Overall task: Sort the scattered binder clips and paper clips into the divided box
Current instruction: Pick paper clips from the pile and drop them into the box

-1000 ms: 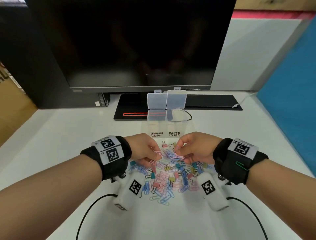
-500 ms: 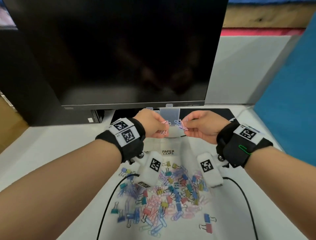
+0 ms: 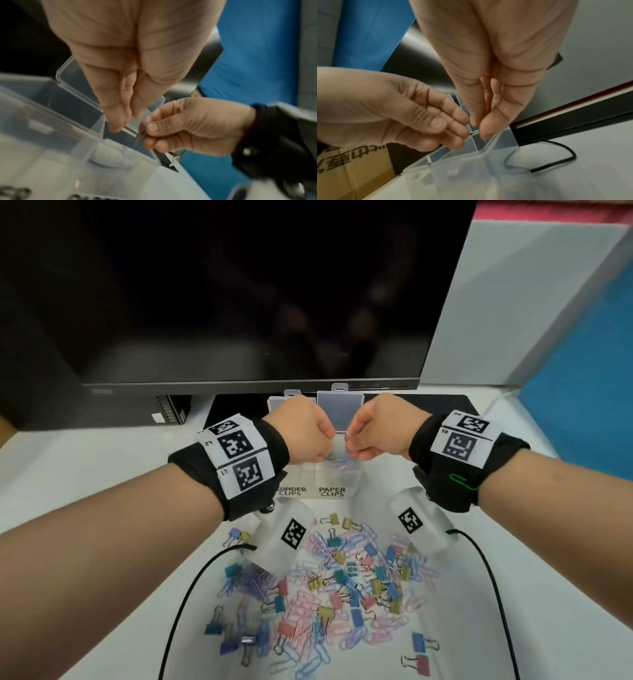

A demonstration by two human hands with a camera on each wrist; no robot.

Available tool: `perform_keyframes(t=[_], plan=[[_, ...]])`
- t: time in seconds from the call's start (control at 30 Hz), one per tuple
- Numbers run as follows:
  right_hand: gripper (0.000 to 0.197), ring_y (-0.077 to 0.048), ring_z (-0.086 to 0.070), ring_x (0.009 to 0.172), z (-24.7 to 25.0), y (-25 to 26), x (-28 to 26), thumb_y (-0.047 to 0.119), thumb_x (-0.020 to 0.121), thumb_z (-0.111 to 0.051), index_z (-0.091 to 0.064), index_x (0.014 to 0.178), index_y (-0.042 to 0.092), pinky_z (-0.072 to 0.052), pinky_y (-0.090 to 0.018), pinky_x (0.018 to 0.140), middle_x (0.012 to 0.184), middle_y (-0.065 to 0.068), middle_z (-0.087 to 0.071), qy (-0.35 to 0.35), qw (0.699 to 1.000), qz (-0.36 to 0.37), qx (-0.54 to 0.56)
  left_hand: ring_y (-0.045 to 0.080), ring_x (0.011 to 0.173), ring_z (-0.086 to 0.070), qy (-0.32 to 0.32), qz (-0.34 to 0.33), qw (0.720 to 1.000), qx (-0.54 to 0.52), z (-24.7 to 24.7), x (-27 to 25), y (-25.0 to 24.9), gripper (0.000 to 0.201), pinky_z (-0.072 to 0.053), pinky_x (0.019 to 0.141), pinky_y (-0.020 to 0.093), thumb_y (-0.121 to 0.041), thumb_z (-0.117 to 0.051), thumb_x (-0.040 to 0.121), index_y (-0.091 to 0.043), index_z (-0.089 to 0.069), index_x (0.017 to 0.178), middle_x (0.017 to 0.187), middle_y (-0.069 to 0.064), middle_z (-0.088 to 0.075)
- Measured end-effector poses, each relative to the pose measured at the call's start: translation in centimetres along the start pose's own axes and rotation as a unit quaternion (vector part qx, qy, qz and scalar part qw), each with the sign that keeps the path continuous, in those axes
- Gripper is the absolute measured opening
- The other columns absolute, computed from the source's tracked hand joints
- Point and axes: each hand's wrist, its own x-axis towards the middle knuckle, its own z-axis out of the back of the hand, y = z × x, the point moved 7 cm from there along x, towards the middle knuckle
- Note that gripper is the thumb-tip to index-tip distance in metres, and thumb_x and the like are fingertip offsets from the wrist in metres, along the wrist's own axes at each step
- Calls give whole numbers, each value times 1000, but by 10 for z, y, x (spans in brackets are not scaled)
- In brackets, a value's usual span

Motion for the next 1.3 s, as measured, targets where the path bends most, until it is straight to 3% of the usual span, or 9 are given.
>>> perform_keyframes(t=[0.23,0.4,0.5,0.57,0.67,0.8,0.9,1.07,1.3], plan=[[14,-17,-68,77,1,18,-7,-2,80,-68,-66,76,12,-59,-33,83,89,-11,-71,30,997,23,-71,14,89,-62,4,-85,980,181,-5,-12,-4,18,-48,78,25,-16,-74,78,-18,-73,96,84,-8,-63],[10,-28,-74,78,8,28,-31,3,81,-61,-69,84,9,-59,-39,82,84,-15,-75,-3,990,67,-126,12,85,-59,-23,-125,972,197,-7,-20,0,13,-44,76,23,-13,-69,81,-19,-74,92,90,-6,-66],[8,-15,-68,61,14,22,-56,6,85,-61,-67,84,10,-59,-21,65,73,-5,-71,-6,984,92,-152,8,84,-60,-50,-145,974,168,4,-40,5,13,-43,76,18,-14,-67,82,-21,-74,91,90,-8,-67],[8,-8,-66,61,10,12,-73,10,85,-62,-68,84,15,-56,-16,62,74,1,-71,3,977,101,-188,5,80,-58,-3,-143,974,177,4,-58,15,11,-39,71,15,-17,-68,83,-23,-73,92,88,-11,-66],[14,-11,-66,80,-14,0,-93,12,87,-60,-71,92,20,-53,-21,80,86,7,-70,49,962,113,-244,5,84,-61,105,-108,963,223,-9,-84,39,16,-42,68,12,-24,-70,81,-23,-70,97,95,-11,-67],[23,-6,-59,87,-63,3,-100,10,89,-57,-71,104,20,-41,-14,80,97,8,-67,104,951,143,-254,9,85,-54,130,-55,953,269,-32,-99,63,42,-45,75,21,-46,-72,75,-23,-61,109,98,-9,-57],[25,-14,-61,92,-93,10,-91,9,86,-59,-69,107,15,-42,-18,80,106,1,-69,109,943,163,-267,13,90,-49,135,-40,948,286,-51,-102,66,52,-44,78,25,-48,-70,75,-20,-56,116,107,-4,-54],[14,-20,-53,79,-121,15,-86,14,81,-65,-66,94,8,-41,-26,69,87,-6,-61,117,918,186,-331,19,100,-57,108,-50,955,271,-57,-100,61,47,-50,85,30,-35,-72,75,-13,-58,114,111,3,-59],[34,-28,-55,102,-125,7,-100,14,83,-63,-57,116,8,-48,-36,85,112,-12,-55,111,912,197,-343,16,89,-53,113,-70,963,233,-60,-104,62,48,-42,72,23,-33,-77,72,-17,-51,108,109,0,-43]])
